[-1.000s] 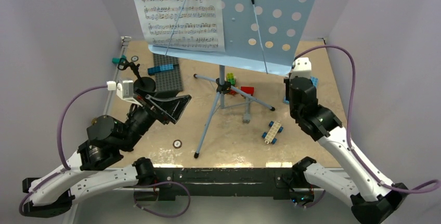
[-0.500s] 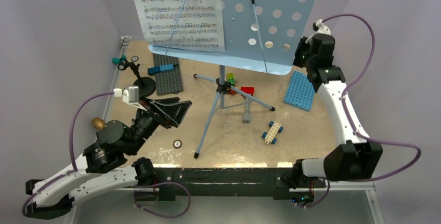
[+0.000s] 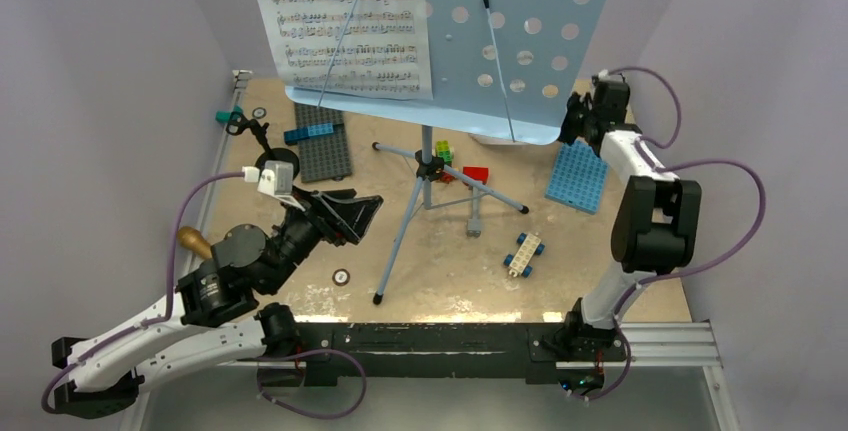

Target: Pack up the instrument practice props

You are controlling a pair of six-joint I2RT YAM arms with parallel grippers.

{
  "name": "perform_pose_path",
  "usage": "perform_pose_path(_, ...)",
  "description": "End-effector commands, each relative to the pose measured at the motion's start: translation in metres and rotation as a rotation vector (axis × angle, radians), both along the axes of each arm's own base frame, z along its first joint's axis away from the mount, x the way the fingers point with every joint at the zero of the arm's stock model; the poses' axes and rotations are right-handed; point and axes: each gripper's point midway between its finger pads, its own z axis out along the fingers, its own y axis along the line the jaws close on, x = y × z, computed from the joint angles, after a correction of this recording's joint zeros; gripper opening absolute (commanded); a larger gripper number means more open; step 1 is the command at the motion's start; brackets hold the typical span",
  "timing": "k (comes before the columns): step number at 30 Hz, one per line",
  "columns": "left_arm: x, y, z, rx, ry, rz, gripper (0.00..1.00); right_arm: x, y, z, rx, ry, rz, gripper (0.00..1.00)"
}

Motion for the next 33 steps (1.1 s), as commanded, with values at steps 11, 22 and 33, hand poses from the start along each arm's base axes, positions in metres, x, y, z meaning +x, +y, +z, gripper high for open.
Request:
perform_pose_path(11, 0.0, 0.001, -0.019, 0.022, 0.024, 0.009, 0.77, -0.018, -0.034, -0.053, -0.027, 0.167, -0.047, 0.0)
perform_pose_path(22, 0.0, -0.001, -0.03, 0.041, 0.054, 0.007, 0.77, -0.052, -0.046, -0.082, -0.122, 0.329, 0.01, 0.0)
perform_pose_path(33, 0.0, -0.004, -0.045, 0.058, 0.09, 0.0, 0.77, -0.095, -0.08, -0.137, -0.279, 0.492, -0.095, 0.0)
